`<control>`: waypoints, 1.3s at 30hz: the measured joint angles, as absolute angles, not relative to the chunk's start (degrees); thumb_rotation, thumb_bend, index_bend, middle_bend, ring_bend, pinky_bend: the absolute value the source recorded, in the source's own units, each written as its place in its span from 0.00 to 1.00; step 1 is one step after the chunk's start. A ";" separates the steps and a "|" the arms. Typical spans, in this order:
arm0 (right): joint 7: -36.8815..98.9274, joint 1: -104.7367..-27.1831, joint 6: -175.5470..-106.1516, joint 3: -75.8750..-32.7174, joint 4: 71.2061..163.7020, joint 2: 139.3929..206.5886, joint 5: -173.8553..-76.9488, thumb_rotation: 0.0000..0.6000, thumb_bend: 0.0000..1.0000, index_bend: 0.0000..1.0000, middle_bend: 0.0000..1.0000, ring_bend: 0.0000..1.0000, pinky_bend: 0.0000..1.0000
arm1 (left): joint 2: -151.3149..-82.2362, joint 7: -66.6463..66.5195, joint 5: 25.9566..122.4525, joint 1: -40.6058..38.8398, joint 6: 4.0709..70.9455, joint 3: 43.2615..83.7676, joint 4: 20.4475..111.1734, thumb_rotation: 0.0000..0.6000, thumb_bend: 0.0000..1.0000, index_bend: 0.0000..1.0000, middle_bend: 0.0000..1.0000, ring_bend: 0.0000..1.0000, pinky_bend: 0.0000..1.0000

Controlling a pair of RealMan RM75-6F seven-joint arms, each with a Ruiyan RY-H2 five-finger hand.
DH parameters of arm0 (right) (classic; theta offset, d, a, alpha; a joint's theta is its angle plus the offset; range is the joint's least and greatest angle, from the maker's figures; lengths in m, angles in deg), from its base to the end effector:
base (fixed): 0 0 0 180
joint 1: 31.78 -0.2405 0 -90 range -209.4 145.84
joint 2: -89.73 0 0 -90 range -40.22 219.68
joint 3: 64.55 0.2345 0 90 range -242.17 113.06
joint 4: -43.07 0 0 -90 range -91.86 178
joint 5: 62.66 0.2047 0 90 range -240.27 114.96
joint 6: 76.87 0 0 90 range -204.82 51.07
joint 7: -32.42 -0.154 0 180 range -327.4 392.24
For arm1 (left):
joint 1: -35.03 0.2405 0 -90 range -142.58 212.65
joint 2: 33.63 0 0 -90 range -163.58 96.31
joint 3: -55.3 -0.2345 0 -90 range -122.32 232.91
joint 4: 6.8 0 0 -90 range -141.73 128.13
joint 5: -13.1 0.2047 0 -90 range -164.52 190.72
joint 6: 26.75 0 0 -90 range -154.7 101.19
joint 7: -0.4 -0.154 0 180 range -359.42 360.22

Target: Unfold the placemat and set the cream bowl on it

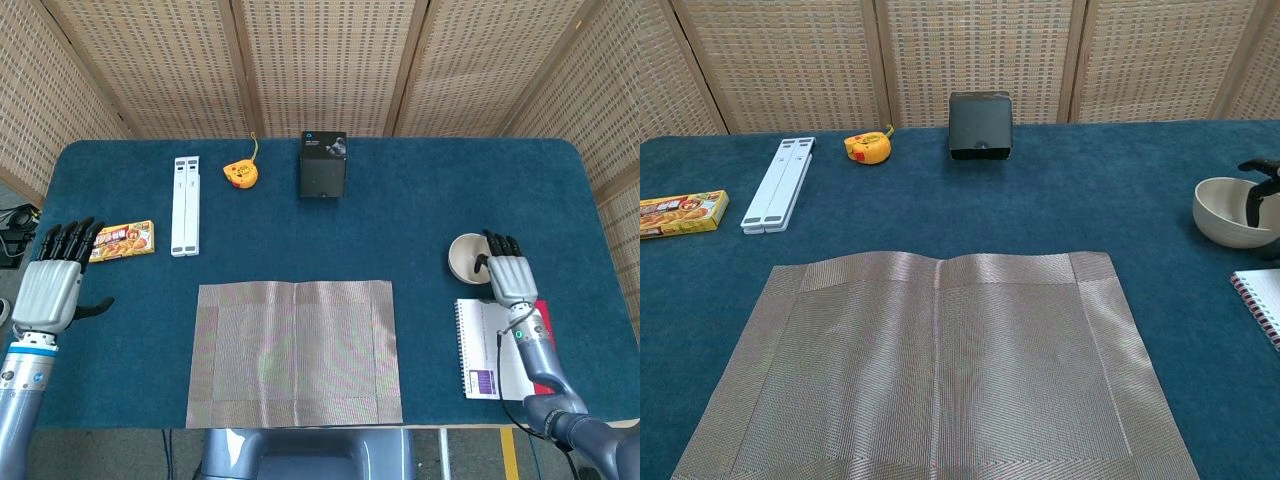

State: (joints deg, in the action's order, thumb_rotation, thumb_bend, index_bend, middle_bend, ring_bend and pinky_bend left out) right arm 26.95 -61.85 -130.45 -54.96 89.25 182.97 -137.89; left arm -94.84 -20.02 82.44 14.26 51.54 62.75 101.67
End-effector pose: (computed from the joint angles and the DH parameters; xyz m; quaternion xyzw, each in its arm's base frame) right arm -0.3160 -0.3564 0.0455 0.6545 -0.4045 0.2978 0.5651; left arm -0.2108 0.2629 0.1486 -0.6223 -0.3585 -0.3706 0.5890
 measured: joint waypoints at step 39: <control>34.42 -69.99 -137.13 -61.33 130.57 165.44 -159.23 1.00 0.48 0.70 0.00 0.00 0.00 | -94.81 -19.76 82.06 14.18 49.06 63.55 101.44 1.00 0.00 0.00 0.00 0.00 0.00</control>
State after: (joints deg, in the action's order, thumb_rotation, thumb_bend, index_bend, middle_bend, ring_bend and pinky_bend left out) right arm 34.42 -69.99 -137.13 -61.33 130.57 165.44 -159.23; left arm -94.81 -19.76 82.06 14.18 49.06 63.55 101.44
